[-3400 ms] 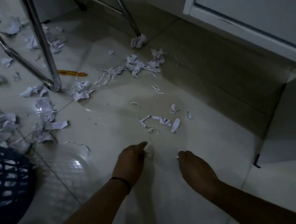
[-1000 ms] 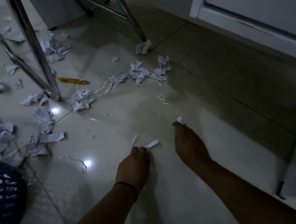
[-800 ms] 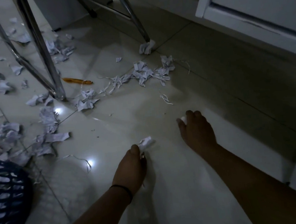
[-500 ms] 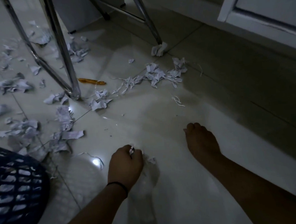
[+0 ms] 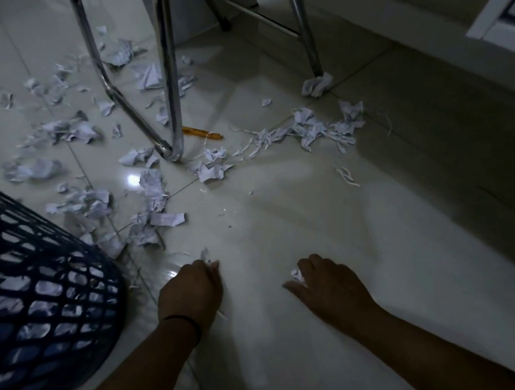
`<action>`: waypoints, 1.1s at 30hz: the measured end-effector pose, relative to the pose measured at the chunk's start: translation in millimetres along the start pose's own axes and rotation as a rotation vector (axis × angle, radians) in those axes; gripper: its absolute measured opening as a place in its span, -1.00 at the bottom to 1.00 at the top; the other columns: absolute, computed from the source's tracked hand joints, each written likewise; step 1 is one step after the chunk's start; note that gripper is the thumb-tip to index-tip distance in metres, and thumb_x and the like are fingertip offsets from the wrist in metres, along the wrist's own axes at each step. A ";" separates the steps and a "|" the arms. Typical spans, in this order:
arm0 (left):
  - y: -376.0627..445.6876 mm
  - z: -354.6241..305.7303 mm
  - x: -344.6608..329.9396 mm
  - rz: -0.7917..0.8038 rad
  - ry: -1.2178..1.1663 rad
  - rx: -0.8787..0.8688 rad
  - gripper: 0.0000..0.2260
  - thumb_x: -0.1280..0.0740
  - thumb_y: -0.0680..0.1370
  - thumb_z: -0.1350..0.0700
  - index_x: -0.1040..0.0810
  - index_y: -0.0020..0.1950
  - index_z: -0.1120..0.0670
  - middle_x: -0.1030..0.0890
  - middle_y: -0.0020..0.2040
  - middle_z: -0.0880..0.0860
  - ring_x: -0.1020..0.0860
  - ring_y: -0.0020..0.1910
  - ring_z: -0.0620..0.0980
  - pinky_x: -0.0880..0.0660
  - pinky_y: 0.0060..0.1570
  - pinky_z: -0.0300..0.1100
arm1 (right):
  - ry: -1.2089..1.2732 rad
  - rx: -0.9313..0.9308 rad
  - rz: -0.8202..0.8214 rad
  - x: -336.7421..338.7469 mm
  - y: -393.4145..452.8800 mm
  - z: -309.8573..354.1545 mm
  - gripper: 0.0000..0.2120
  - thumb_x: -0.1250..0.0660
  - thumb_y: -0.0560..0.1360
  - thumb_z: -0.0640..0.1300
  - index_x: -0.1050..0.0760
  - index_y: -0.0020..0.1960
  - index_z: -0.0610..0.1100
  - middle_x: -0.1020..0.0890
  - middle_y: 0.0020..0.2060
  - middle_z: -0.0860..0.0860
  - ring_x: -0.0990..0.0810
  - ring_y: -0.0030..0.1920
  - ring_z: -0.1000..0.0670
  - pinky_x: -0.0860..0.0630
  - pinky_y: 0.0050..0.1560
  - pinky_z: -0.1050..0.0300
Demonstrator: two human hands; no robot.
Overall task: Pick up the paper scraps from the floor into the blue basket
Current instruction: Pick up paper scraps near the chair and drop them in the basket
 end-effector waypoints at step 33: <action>-28.6 -26.5 435.5 -0.549 -0.595 -0.413 -0.86 -0.26 0.51 0.13 -0.51 -0.06 0.20 -0.49 -0.24 0.04 -0.48 -0.24 0.03 -0.35 -0.39 -0.34 | 1.200 0.059 -0.276 321.1 52.8 214.1 -0.76 -0.12 0.52 -0.18 -0.39 -0.31 -0.04 -0.34 -0.54 0.06 -0.25 -0.57 0.07 -0.20 -0.51 0.24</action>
Point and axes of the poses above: each hand's wrist, its own y-axis towards the middle knuckle, its own x-axis out of the back of the hand, z = x × y, the point moved 7 cm from there along y, towards the middle knuckle
